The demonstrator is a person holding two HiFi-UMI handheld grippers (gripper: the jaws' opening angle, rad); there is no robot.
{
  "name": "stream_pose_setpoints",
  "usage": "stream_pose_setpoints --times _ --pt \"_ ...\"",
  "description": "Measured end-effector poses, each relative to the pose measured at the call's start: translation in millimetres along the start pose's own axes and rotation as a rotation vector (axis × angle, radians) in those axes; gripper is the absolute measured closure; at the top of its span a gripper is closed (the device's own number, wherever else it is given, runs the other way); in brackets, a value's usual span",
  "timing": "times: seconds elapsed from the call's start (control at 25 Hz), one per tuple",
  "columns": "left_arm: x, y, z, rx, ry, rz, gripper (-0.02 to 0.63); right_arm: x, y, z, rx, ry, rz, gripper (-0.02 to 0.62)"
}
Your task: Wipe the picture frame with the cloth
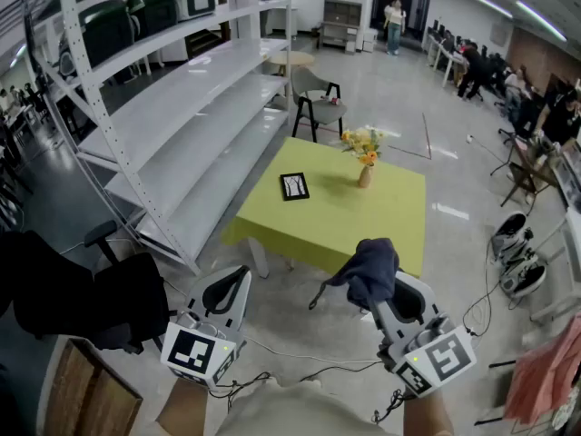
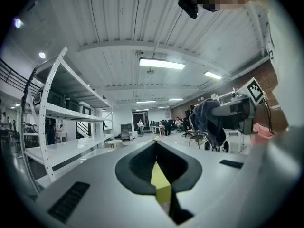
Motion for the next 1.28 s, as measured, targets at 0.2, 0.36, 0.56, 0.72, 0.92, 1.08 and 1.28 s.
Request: stream_pose_setpoints --times 0.2,0.36,0.56,0.72,0.92,1.08,1.28 --pt "-3 -6 9 0.002 -0.005 0.003 0.598 -1 -13 -1 0.007 -0.024 0.024 0.517" --pt "-8 -12 15 0.006 0.002 0.013 0.598 -1 -21 -4 0.009 -0.022 0.027 0.517" --pt "-11 -22 25 0.017 0.014 0.026 0.598 -1 -33 -7 0.008 -0.024 0.038 0.517" --pt "-8 -34 30 0.001 0.048 0.06 0.598 6 -39 -15 0.001 -0.024 0.052 0.517" --pt "-11 -54 33 -0.011 0.038 0.038 0.598 12 -50 -33 -0.016 -0.017 0.067 0.517" --pt "-10 -66 31 -0.051 0.056 0.078 0.598 22 -57 -43 -0.029 -0.013 0.081 0.517" --pt "-5 -69 33 -0.061 0.074 0.035 0.598 28 -63 -36 -0.06 0.013 0.075 0.517"
Point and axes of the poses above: the fingertips, and each gripper's own axes: z forward along the fingers, y to its left, x out of its underside, the point moved 5 cm from there along -z, backward along the fingers, and after that the axes turned 12 degrees about z, right-handed, at the moved point
